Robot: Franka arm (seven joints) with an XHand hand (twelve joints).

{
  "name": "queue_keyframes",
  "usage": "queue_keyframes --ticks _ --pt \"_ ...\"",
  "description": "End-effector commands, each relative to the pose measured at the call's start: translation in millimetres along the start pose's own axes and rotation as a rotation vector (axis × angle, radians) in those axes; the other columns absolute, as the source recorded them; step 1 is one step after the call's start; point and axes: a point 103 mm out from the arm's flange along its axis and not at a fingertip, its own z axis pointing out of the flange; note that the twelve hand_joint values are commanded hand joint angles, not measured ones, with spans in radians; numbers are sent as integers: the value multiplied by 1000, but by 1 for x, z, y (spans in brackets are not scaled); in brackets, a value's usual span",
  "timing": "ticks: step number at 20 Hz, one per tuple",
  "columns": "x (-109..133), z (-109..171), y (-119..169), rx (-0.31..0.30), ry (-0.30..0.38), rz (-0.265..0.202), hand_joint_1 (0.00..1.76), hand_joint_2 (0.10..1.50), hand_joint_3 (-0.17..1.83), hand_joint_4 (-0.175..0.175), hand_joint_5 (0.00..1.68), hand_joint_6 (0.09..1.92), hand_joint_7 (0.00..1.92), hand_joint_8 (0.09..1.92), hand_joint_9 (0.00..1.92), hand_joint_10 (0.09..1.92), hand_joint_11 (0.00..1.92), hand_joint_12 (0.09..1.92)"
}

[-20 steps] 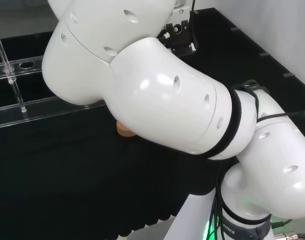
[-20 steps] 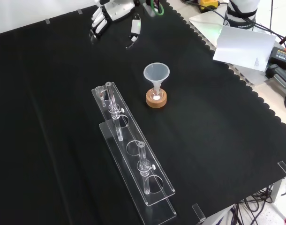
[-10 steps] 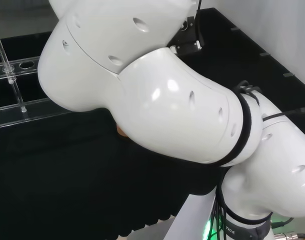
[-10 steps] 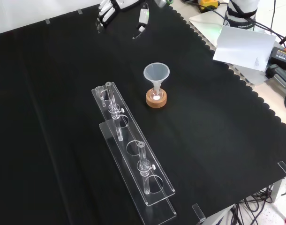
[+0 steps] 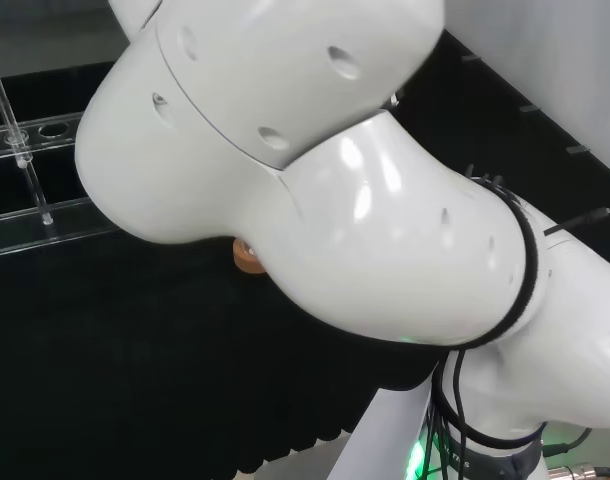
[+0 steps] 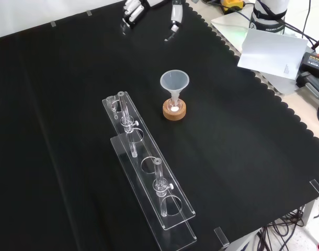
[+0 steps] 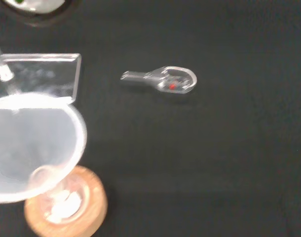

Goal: Remove the funnel from the round-bottom flask.

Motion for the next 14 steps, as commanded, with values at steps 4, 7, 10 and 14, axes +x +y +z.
queue_keyframes --ticks 4,7,10,14 --pt "44 33 -33 134 36 -61 640 660 476 -37 273 87 118 667 364 665 336 1391" --pt "53 39 -30 156 36 -88 629 660 460 -41 242 87 53 676 310 696 337 1411" --pt "53 47 -30 165 54 -135 618 659 443 -46 209 87 7 647 262 729 343 1427" --pt "55 55 -31 194 39 -141 610 657 407 -54 159 87 0 500 183 785 357 1453"
